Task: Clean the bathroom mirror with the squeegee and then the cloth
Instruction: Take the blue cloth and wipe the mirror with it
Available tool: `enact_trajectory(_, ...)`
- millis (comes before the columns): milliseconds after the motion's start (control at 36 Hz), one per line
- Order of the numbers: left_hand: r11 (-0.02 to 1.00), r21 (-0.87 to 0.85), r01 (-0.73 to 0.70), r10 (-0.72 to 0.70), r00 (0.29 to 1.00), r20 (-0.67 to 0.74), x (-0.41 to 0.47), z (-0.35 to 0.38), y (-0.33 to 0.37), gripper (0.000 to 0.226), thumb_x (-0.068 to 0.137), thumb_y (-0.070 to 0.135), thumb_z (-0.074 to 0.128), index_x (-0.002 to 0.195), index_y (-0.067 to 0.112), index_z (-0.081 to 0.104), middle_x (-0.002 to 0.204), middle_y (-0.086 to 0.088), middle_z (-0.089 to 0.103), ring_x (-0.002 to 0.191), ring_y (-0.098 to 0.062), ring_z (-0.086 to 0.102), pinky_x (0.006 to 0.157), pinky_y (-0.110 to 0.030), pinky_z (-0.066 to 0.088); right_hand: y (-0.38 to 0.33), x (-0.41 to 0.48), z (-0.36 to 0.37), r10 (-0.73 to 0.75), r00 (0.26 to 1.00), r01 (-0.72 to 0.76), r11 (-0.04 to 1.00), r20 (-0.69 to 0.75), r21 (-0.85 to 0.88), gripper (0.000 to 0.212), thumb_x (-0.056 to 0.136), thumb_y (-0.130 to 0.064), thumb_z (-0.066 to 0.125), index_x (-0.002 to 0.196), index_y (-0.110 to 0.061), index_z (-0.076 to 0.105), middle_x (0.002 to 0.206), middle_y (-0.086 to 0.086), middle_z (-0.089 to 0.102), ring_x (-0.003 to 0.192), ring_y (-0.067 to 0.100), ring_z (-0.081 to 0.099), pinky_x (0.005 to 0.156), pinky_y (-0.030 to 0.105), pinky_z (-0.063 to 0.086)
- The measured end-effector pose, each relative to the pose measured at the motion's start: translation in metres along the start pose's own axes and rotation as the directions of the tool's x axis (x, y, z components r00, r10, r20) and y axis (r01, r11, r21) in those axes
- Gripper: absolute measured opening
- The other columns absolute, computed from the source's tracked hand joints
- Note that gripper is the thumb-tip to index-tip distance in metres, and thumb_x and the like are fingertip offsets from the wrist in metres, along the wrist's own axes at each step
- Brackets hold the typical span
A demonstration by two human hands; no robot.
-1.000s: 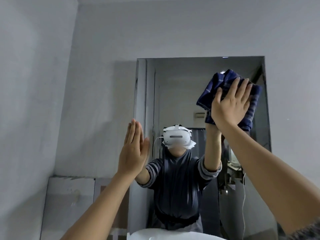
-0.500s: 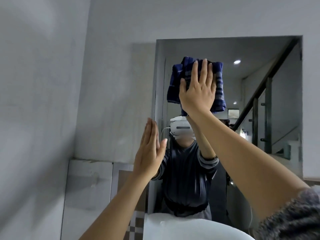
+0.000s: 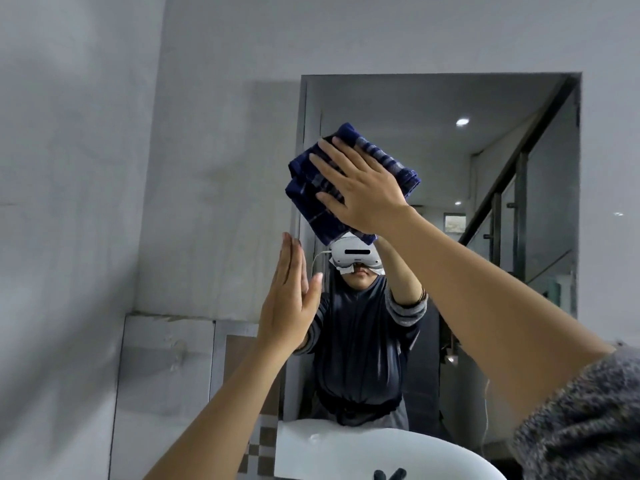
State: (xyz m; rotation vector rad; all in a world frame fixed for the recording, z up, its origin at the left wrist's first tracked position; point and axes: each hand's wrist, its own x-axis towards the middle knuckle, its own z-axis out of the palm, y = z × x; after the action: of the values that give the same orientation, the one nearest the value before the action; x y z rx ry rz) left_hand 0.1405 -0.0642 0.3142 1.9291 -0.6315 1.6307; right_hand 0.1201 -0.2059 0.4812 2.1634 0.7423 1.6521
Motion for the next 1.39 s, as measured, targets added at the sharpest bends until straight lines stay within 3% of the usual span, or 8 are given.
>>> enact_trajectory(306, 1.000, -0.013, -0.004, 0.004, 0.999, 0.034, -0.001, -0.002, 0.003, 0.068, 0.094, 0.044, 0.029, 0.146, 0.007, 0.004, 0.156, -0.003, -0.004, 0.142, -0.005, -0.006, 0.111, -0.009, 0.003, 0.075, -0.079, -0.011, 0.241, 0.968, -0.241, 0.971, -0.069, 0.010, 0.060, 0.094, -0.051, 0.031, 0.147, -0.024, 0.022, 0.156, -0.002, 0.019, 0.144, 0.016, 0.013, 0.118, 0.036, 0.011)
enact_trajectory(417, 1.000, -0.025, 0.001, 0.000, 0.999, 0.051, -0.001, -0.001, 0.000, 0.069, 0.094, 0.048, 0.027, 0.146, 0.008, 0.005, 0.156, -0.001, -0.005, 0.142, -0.006, -0.006, 0.114, -0.018, 0.009, 0.103, -0.107, -0.014, 0.409, 0.906, -0.408, 0.912, -0.108, 0.035, 0.060, 0.095, -0.048, 0.033, 0.148, -0.026, 0.016, 0.157, -0.003, 0.013, 0.145, 0.014, 0.006, 0.117, 0.029, 0.001)
enact_trajectory(611, 1.000, 0.014, 0.005, -0.005, 0.999, 0.037, 0.000, -0.001, 0.000, 0.069, 0.092, 0.047, 0.027, 0.147, 0.013, 0.002, 0.156, 0.002, -0.005, 0.142, -0.005, -0.005, 0.113, -0.032, 0.025, 0.123, -0.145, -0.014, 0.630, 0.763, -0.620, 0.777, -0.145, 0.110, 0.059, 0.095, -0.046, 0.034, 0.148, -0.028, 0.015, 0.158, -0.006, 0.010, 0.145, 0.015, 0.008, 0.115, 0.030, 0.005)
enact_trajectory(750, 0.999, 0.031, 0.033, -0.035, 0.997, 0.065, 0.002, 0.005, -0.005, 0.070, 0.094, 0.055, 0.018, 0.146, 0.012, 0.001, 0.156, -0.005, 0.001, 0.143, -0.010, -0.002, 0.113, -0.014, 0.005, 0.115, -0.157, -0.008, 0.789, 0.589, -0.756, 0.614, -0.172, 0.225, 0.060, 0.095, -0.047, 0.030, 0.149, -0.025, 0.014, 0.158, -0.003, 0.009, 0.145, 0.015, 0.004, 0.117, 0.034, 0.004)
enact_trajectory(889, 0.995, -0.012, 0.094, -0.093, 0.994, 0.062, 0.000, 0.005, -0.003, 0.066, 0.096, 0.048, 0.026, 0.147, 0.011, 0.008, 0.156, -0.004, 0.005, 0.143, -0.016, 0.004, 0.115, -0.027, 0.008, 0.089, -0.157, 0.000, 0.918, 0.372, -0.848, 0.396, -0.137, 0.354, 0.062, 0.096, -0.046, 0.029, 0.150, -0.024, 0.008, 0.158, -0.001, 0.003, 0.145, 0.016, -0.002, 0.116, 0.036, 0.002)
enact_trajectory(972, 0.994, -0.012, 0.108, -0.107, 0.993, 0.049, -0.005, -0.001, 0.006, 0.062, 0.096, 0.041, 0.034, 0.146, 0.011, 0.012, 0.156, -0.004, 0.009, 0.143, -0.016, 0.006, 0.113, -0.025, 0.007, 0.070, -0.152, 0.005, 0.945, 0.303, -0.861, 0.326, -0.121, 0.390, 0.061, 0.096, -0.045, 0.028, 0.150, -0.023, 0.007, 0.158, -0.001, 0.002, 0.145, 0.015, -0.003, 0.115, 0.035, 0.000)
enact_trajectory(1111, 0.997, 0.047, 0.060, -0.064, 0.992, 0.109, -0.014, 0.002, -0.002, 0.072, 0.093, 0.058, 0.017, 0.147, 0.014, 0.000, 0.156, -0.003, 0.000, 0.143, -0.011, -0.004, 0.114, -0.020, 0.004, 0.035, -0.142, 0.013, 0.952, 0.286, -0.865, 0.305, -0.108, 0.399, 0.062, 0.096, -0.045, 0.028, 0.149, -0.023, 0.006, 0.159, 0.000, -0.001, 0.145, 0.015, -0.005, 0.115, 0.036, 0.001)
enact_trajectory(1389, 0.993, -0.042, 0.112, -0.103, 0.979, 0.178, -0.040, -0.011, -0.001, 0.071, 0.093, 0.053, 0.030, 0.147, 0.020, -0.002, 0.156, 0.004, -0.006, 0.141, -0.005, -0.008, 0.113, -0.020, 0.010, -0.019, -0.108, 0.019, 0.911, 0.405, -0.833, 0.405, -0.085, 0.377, 0.064, 0.095, -0.043, 0.030, 0.149, -0.021, 0.004, 0.158, 0.002, -0.002, 0.145, 0.018, -0.005, 0.116, 0.040, 0.003)
